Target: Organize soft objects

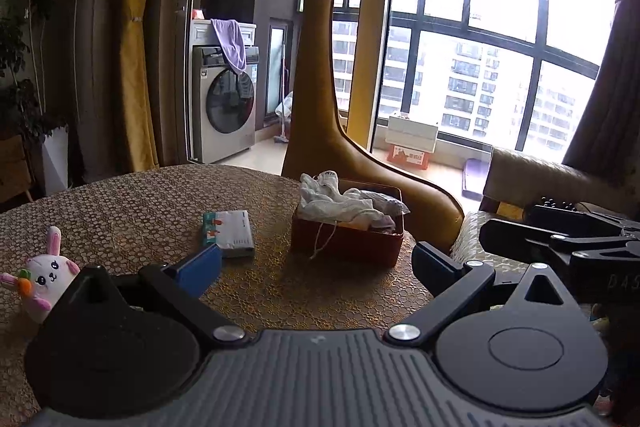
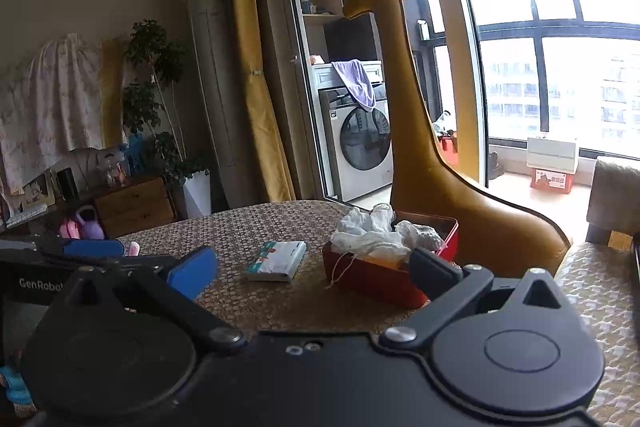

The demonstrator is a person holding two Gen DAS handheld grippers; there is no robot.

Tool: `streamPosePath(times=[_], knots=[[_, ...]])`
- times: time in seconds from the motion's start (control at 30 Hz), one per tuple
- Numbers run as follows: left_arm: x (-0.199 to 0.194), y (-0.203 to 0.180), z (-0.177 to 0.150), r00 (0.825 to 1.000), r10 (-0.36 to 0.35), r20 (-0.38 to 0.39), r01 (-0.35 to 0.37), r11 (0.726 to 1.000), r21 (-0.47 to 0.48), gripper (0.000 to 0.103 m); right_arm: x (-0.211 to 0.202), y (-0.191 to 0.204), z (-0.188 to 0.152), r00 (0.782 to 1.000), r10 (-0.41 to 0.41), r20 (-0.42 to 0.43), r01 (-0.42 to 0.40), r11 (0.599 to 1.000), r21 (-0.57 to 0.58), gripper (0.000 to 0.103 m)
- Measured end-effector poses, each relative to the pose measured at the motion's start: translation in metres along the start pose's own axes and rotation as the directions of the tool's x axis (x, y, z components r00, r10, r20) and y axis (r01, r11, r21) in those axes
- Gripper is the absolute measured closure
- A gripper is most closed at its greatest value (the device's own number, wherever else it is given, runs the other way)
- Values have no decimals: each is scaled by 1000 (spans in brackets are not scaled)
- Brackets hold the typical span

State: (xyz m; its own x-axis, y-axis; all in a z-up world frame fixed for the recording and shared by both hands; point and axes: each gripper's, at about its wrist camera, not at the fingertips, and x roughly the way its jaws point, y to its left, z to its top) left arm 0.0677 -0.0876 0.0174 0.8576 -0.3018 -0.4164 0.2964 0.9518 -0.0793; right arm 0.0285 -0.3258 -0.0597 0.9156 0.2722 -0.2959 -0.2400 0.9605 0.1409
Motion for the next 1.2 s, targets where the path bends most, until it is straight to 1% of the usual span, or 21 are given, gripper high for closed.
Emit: streamPosePath(times=[0.13, 0.43, 0.6, 1.2], knots=[[-4, -2, -1, 1000, 2, 14, -2, 1000, 10, 1, -1, 3, -1, 1000, 1, 7, -1, 1000, -10, 0], [-12, 1, -2, 999, 1, 37, -1, 1000, 6, 1, -1, 5, -3, 999, -28, 23, 28, 1000, -13, 0], [-16, 1, -3, 999, -3, 45, 3, 1000, 2, 1, -2, 8, -4, 999, -24, 22, 25, 1000, -18, 0], [-21, 2, -4, 999, 4, 49, -4, 1000, 4, 1, -3, 11, -3, 1000, -25, 14, 26, 1000, -16, 0]])
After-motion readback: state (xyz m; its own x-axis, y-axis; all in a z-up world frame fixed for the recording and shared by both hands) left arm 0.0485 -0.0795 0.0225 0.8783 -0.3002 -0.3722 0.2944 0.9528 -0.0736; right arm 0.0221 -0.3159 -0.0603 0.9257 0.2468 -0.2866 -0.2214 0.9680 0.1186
